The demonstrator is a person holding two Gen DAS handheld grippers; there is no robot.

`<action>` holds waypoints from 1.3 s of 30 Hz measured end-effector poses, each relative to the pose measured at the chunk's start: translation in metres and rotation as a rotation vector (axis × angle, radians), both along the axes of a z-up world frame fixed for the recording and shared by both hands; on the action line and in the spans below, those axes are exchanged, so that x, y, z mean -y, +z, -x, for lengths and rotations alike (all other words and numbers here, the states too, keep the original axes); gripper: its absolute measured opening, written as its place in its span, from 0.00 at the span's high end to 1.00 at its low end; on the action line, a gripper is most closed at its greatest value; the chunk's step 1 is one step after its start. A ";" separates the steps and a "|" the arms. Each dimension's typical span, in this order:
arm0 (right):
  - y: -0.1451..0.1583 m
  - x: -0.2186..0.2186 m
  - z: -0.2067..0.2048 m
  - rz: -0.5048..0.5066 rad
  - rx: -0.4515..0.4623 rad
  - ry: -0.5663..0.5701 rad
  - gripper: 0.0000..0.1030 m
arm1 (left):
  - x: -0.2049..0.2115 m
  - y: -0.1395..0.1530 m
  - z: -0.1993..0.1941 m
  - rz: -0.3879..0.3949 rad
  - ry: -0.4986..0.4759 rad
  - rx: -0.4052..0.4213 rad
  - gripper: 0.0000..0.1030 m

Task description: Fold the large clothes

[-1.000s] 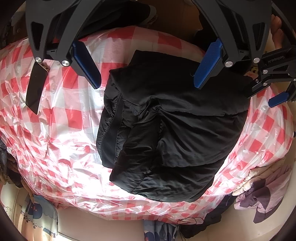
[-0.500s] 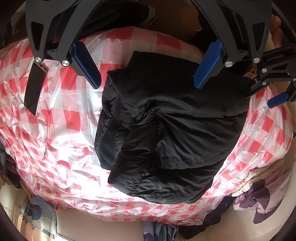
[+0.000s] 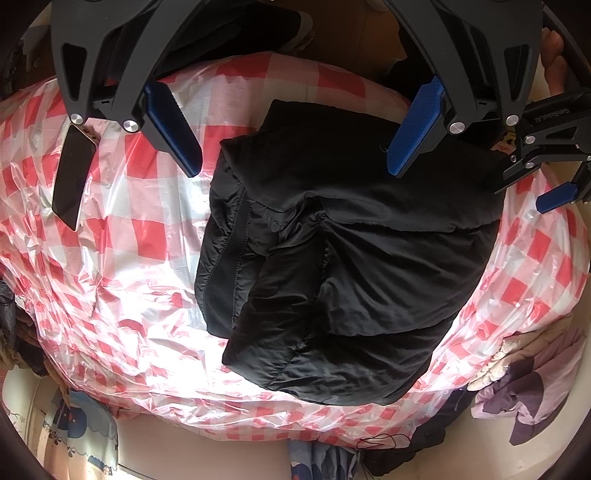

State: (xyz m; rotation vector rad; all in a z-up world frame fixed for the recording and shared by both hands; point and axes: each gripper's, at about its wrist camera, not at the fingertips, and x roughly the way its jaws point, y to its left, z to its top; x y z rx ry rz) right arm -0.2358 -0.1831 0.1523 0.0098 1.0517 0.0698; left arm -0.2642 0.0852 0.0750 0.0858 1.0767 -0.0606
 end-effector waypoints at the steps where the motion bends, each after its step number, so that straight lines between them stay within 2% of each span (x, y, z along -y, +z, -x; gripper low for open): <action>1: 0.000 0.001 0.000 0.003 0.000 -0.005 0.06 | -0.001 0.000 -0.001 0.003 -0.001 -0.002 0.07; 13: -0.005 0.004 -0.004 0.046 -0.027 -0.019 0.06 | -0.002 -0.005 -0.005 0.010 -0.020 -0.026 0.07; 23: -0.008 0.006 -0.007 0.032 -0.031 -0.017 0.06 | -0.003 -0.009 -0.011 0.017 -0.018 -0.044 0.07; 39: -0.006 0.010 -0.007 0.019 -0.014 -0.027 0.06 | 0.001 -0.010 -0.013 -0.014 -0.022 -0.044 0.07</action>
